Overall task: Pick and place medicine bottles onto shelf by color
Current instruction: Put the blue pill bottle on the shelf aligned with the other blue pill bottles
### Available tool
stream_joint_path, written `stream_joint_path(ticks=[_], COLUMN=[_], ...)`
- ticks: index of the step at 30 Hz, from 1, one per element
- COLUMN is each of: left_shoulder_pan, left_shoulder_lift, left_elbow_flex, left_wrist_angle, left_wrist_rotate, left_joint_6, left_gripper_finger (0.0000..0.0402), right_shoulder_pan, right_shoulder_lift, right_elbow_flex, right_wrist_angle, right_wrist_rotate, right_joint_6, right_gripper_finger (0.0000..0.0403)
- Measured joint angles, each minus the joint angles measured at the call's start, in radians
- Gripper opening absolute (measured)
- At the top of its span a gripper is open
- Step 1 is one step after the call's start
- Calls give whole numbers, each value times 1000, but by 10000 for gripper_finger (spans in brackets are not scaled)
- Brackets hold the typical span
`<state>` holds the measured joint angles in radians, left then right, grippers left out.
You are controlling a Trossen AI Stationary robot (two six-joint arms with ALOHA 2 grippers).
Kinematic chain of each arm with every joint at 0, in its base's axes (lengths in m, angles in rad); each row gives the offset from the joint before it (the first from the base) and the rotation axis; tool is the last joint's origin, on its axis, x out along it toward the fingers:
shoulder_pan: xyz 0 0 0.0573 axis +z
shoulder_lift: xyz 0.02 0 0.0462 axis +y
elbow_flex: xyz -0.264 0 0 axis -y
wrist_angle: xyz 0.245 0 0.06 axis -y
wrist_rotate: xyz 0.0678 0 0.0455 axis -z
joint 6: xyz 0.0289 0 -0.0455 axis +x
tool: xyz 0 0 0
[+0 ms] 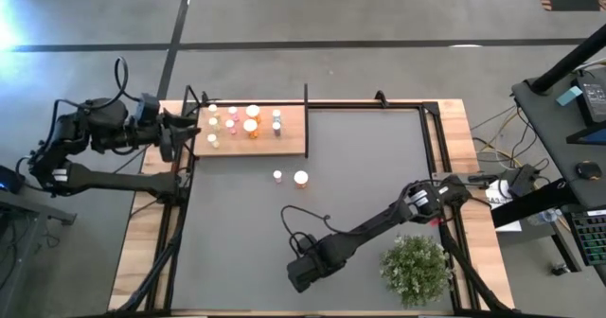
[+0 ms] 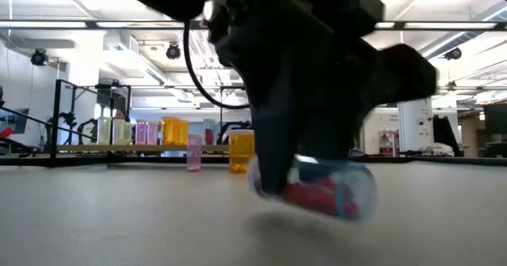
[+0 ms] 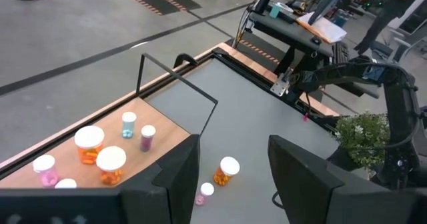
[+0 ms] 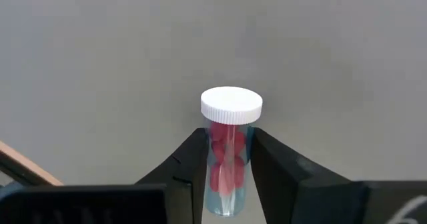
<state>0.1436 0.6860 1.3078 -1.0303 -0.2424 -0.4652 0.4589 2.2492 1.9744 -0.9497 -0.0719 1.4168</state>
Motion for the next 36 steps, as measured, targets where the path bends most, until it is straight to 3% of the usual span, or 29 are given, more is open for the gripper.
stream_joint_path(ticks=[6, 13, 17, 22, 36], left_shoulder_pan=[0, 0, 0, 0, 0], left_shoulder_lift=[-5, -13, -20, -32, -72], left_elbow_flex=[0, -1, -1, -1, -1], left_wrist_angle=[0, -1, -3, -7, -6], left_wrist_rotate=[0, 0, 0, 0, -8], left_joint_6=[0, 0, 1, 8, 54], left_gripper_finger=[162, 162, 162, 162, 162], right_shoulder_pan=[-33, -98, -140, -201, -366], right_shoulder_lift=[-19, -22, -25, -52, -167], right_elbow_flex=[41, 83, 82, 80, 74], right_wrist_angle=[-3, 0, -8, -14, -115], right_wrist_rotate=[167, 600, 719, 712, 475], right_joint_6=[-146, -338, -390, -566, -958], right_gripper_finger=[97, 97, 97, 97, 97])
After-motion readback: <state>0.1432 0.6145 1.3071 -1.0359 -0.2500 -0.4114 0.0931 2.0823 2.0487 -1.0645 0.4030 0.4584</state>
